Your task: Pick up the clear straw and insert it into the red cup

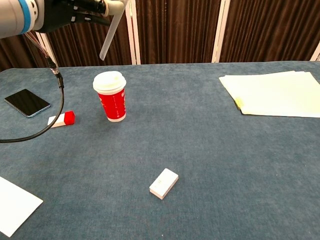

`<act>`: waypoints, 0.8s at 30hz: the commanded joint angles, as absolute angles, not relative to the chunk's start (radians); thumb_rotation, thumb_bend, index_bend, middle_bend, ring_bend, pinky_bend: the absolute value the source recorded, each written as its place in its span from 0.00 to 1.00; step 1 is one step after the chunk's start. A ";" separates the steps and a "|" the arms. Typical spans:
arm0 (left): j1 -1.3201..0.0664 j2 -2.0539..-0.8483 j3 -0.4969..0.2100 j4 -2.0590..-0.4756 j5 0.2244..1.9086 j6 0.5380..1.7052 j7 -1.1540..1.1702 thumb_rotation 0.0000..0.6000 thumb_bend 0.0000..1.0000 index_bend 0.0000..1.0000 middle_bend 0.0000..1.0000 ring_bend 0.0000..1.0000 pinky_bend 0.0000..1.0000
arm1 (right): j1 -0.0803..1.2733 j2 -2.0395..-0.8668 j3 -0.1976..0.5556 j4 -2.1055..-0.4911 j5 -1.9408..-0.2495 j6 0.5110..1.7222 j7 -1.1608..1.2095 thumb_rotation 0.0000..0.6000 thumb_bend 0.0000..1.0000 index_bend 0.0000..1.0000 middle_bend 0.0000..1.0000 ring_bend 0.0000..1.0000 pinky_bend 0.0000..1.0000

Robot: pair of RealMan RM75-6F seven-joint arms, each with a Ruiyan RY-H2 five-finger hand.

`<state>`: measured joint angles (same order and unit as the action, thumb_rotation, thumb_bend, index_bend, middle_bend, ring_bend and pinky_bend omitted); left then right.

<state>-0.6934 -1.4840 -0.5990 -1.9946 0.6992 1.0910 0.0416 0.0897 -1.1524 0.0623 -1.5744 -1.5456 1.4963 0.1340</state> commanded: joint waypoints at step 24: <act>-0.688 -1.530 -0.603 -1.708 0.829 0.938 -0.391 1.00 0.44 0.58 0.16 0.08 0.13 | 0.091 -1.147 0.060 -1.580 -1.542 1.490 0.143 1.00 0.12 0.00 0.00 0.00 0.00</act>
<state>-0.6890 -1.5280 -0.6026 -1.7184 0.8205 0.9421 -0.3769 0.0911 -1.1469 0.0604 -1.5805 -1.5417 1.4902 0.1429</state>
